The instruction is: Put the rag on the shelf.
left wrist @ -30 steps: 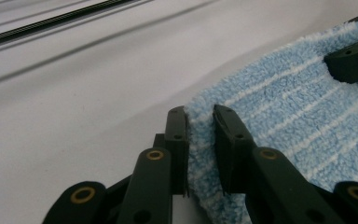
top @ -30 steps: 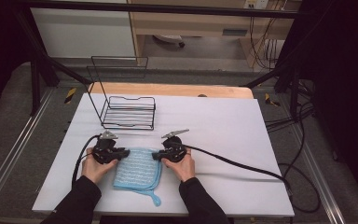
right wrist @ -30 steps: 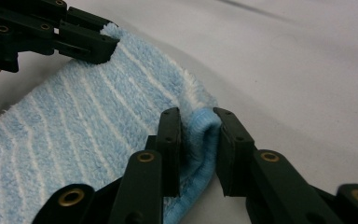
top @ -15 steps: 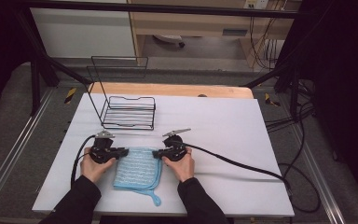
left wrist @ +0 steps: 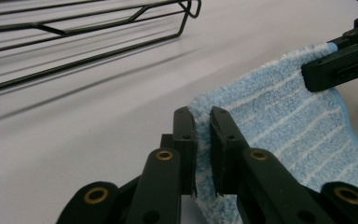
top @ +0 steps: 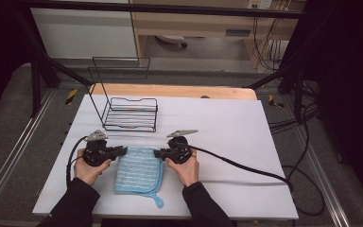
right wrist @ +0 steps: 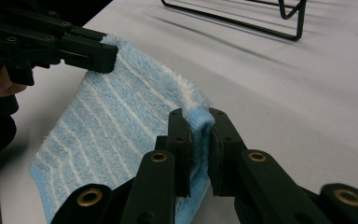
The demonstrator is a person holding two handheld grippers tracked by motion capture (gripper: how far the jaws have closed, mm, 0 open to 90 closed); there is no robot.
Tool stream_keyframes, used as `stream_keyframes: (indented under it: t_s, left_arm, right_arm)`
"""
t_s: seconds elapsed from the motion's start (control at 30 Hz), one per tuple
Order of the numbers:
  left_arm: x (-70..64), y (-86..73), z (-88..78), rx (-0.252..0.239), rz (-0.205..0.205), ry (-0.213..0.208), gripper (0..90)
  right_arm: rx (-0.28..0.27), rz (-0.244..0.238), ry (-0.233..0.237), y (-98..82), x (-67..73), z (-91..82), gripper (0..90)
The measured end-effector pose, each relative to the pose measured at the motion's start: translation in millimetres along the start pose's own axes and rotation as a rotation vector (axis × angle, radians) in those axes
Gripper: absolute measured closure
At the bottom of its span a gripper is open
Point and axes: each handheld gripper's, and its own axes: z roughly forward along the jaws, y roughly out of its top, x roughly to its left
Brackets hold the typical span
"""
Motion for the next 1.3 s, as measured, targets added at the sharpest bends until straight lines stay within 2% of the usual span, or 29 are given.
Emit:
stream_keyframes:
  t_s: [0.17,0.5,0.97,1.3]
  left_arm:
    - [-4.7,1.5,-6.5,-0.017,0.021,0.009,81.7]
    - [-15.5,6.1,-16.3,-0.057,0.050,0.001,81.7]
    - [-27.2,17.0,-35.7,-0.161,0.075,0.001,81.7]
    - [-35.1,25.8,-47.5,-0.221,0.092,0.015,81.7]
  right_arm:
    - [-0.015,-0.014,0.008,0.5,3.5,-4.8,81.2]
    - [-0.062,-0.062,-0.001,2.3,12.2,-20.6,81.2]
    - [-0.160,-0.091,0.009,11.1,19.3,-39.5,81.3]
    - [-0.206,-0.144,-0.001,21.8,25.8,-51.4,81.2]
